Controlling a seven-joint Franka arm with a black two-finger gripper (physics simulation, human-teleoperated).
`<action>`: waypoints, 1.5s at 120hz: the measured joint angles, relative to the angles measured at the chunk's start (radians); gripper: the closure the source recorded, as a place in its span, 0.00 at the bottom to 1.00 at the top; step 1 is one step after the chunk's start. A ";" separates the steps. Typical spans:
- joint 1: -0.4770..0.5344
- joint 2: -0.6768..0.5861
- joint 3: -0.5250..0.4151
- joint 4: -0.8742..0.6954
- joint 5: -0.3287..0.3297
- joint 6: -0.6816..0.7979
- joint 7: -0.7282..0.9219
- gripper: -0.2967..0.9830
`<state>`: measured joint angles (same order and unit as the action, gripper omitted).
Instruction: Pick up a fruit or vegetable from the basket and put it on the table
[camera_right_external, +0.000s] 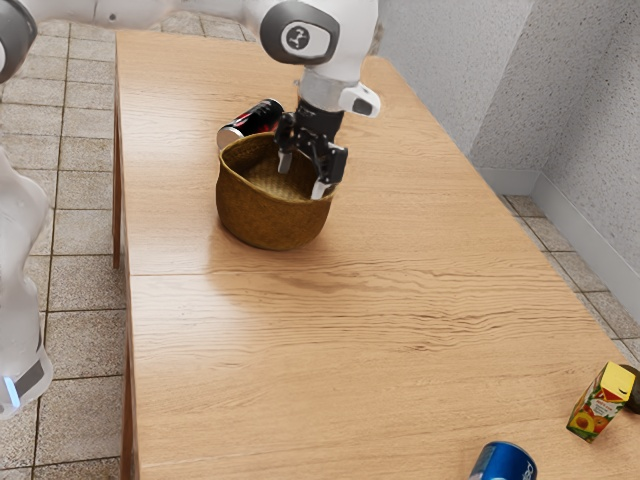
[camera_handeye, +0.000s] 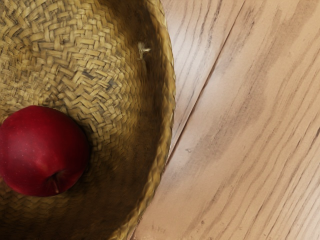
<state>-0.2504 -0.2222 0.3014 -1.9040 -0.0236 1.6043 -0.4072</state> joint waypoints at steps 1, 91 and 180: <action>0.007 -0.003 0.000 -0.007 0.000 0.002 -0.006 0.23; 0.136 0.051 0.057 -0.193 -0.032 0.169 -0.244 0.23; 0.108 0.076 0.111 -0.305 -0.026 0.329 -0.290 0.23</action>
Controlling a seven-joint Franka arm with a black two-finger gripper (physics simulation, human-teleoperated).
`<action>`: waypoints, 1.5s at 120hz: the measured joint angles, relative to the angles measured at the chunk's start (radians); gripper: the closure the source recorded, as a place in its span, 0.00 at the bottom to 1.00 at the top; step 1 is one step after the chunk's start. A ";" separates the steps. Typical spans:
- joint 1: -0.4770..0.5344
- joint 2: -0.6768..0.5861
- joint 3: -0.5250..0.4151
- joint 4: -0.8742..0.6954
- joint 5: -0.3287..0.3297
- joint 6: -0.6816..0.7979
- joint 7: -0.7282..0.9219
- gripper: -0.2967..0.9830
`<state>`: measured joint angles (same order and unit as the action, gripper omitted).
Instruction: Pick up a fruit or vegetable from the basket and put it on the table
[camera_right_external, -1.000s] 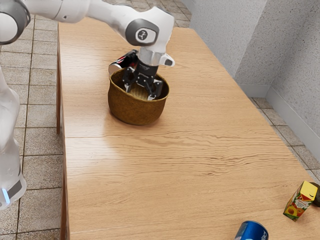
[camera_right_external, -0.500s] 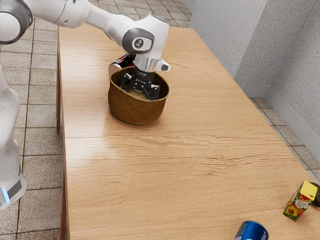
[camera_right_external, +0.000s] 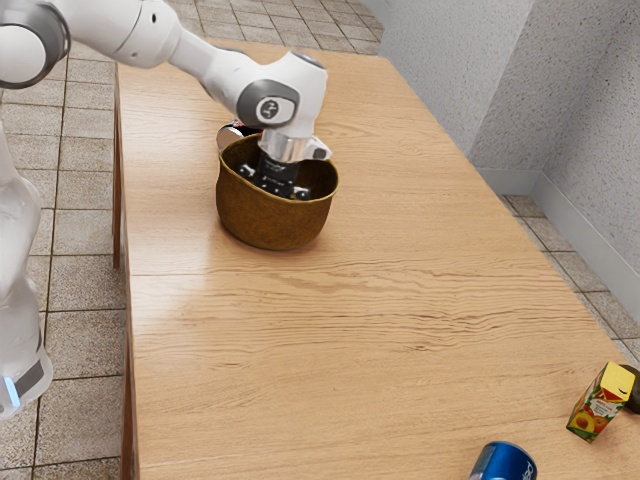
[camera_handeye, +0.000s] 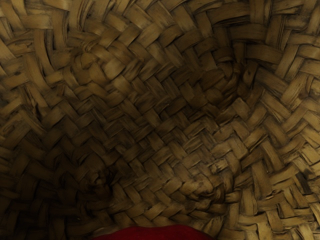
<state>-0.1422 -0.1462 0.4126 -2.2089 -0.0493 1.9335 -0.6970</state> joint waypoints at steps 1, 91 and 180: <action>0.000 0.000 0.000 -0.001 0.000 0.002 0.000 0.23; -0.022 0.015 0.011 -0.029 -0.006 0.056 -0.019 0.41; 0.259 0.618 -0.657 0.959 0.085 -0.224 0.040 0.51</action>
<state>0.1166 0.4716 -0.2444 -1.2497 0.0361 1.7099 -0.6573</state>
